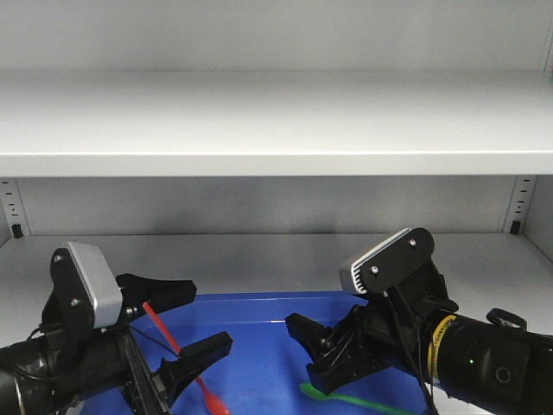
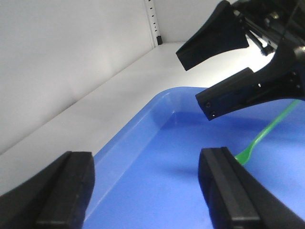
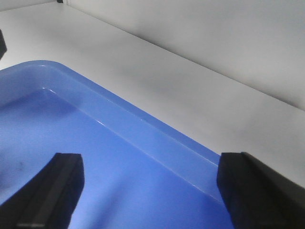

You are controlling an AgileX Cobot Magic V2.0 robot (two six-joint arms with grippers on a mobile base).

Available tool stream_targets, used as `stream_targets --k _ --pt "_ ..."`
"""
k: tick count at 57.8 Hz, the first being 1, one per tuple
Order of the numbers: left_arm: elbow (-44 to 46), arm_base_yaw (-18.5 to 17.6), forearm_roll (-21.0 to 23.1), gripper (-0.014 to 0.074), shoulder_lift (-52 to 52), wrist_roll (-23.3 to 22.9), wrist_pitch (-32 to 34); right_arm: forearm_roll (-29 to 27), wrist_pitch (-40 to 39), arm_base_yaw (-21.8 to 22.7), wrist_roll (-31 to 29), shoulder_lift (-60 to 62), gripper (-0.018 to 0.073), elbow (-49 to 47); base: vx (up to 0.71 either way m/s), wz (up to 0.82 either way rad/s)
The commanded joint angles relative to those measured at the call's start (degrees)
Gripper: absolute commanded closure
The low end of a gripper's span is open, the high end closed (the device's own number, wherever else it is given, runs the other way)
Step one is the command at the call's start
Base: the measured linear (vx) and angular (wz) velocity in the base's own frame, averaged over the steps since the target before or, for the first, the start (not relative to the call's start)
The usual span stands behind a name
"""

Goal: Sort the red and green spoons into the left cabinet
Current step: 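Lower both held spoons over the blue tray, then open the left gripper to drop the red spoon, withdraw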

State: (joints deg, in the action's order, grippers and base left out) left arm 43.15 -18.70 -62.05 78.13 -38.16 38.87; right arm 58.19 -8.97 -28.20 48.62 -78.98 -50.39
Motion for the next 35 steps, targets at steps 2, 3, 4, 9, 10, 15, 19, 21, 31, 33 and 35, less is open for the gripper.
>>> stream_targets --k 2,3,4,9,10,15,19,21,31,33,35 --pt "2.1 -0.2 4.2 0.0034 -1.7 0.4 0.7 0.1 -3.0 0.1 0.2 1.5 -0.0035 -2.1 0.0 0.0" --pt "2.1 -0.2 4.7 0.0037 -1.7 0.4 0.3 0.1 -3.0 0.1 0.4 1.5 -0.0032 -2.1 0.0 0.0" --pt "2.1 -0.2 5.1 0.004 -1.7 0.4 0.1 0.1 -3.0 0.1 0.7 1.5 -0.0031 -2.1 0.0 0.0" --pt "2.1 -0.2 12.7 0.0062 -1.7 -0.3 -0.3 0.1 -3.0 0.1 1.2 1.5 -0.0029 -2.1 0.0 0.0" --pt "2.1 -0.2 14.4 0.0064 -1.7 -0.7 -0.3 0.1 -3.0 0.1 1.2 1.5 -0.0029 -2.1 0.0 0.0" --pt "2.1 -0.2 25.8 0.0083 -1.7 -3.9 1.9 0.1 -3.0 0.1 1.2 1.5 -0.0029 -2.1 0.0 0.0" --pt "2.1 -0.2 31.0 0.009 -1.7 -4.1 3.9 0.1 -3.0 0.1 1.1 1.5 -0.0029 -2.1 0.0 0.0" --pt "2.1 -0.2 31.9 0.0092 -1.7 -4.1 4.7 0.1 -3.0 0.1 1.1 1.5 -0.0029 -2.1 0.0 0.0" --pt "2.1 -0.2 31.6 0.0094 -1.7 -4.1 5.7 0.1 -2.8 0.1 1.1 1.5 -0.0029 -2.1 0.0 0.0" --pt "2.1 -0.2 31.6 0.0094 -1.7 -4.1 5.6 0.1 -2.9 0.1 1.1 1.5 -0.0029 -2.1 0.0 0.0" --pt "2.1 -0.2 31.6 0.0094 -1.7 -4.1 5.4 0.1 -2.9 0.1 1.1 1.5 -0.0029 -2.1 0.0 0.0"
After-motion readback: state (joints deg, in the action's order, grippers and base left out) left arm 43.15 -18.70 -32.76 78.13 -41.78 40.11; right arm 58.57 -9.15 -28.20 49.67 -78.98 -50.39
